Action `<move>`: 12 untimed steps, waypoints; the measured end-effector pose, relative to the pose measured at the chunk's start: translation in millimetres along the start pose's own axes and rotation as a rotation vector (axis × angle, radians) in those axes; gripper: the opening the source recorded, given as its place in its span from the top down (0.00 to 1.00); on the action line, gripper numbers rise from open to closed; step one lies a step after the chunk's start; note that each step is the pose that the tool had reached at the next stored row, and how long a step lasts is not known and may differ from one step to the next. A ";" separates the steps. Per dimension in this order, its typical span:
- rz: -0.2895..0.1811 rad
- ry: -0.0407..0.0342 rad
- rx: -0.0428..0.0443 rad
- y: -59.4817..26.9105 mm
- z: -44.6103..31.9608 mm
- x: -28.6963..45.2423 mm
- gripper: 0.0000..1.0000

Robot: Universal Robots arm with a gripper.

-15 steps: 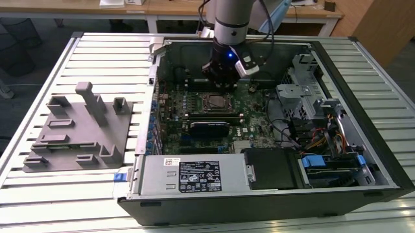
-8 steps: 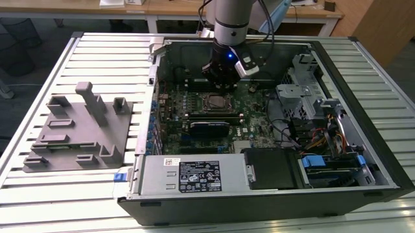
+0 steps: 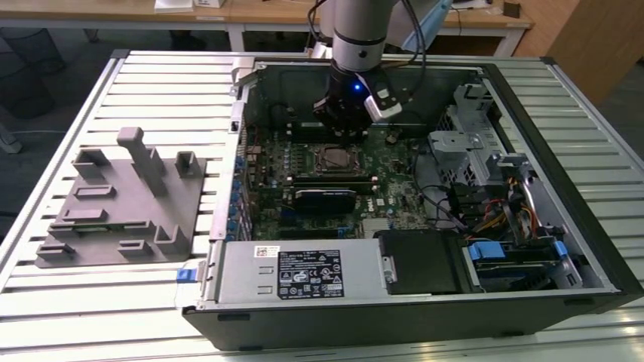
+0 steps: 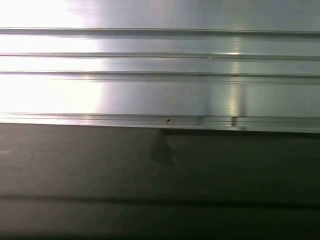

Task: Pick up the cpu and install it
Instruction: 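Install the first cpu locking lever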

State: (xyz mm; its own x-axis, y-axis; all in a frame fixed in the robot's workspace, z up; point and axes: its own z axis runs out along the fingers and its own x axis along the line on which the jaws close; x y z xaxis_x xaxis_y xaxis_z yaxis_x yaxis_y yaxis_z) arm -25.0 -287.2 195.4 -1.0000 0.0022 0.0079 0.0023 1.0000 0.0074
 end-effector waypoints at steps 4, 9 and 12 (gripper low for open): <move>0.000 0.0002 -0.0009 0.0 -5.5 0.0 0.89; 0.000 0.0001 -0.0011 -0.8 -9.2 0.0 0.89; 0.000 0.0002 -0.0010 -5.4 -9.2 0.0 0.89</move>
State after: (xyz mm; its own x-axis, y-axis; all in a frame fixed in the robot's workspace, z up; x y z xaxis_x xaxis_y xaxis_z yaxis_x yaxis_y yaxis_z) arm -25.0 -292.7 204.5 -1.0000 0.0021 0.0081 0.0021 1.0000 0.0084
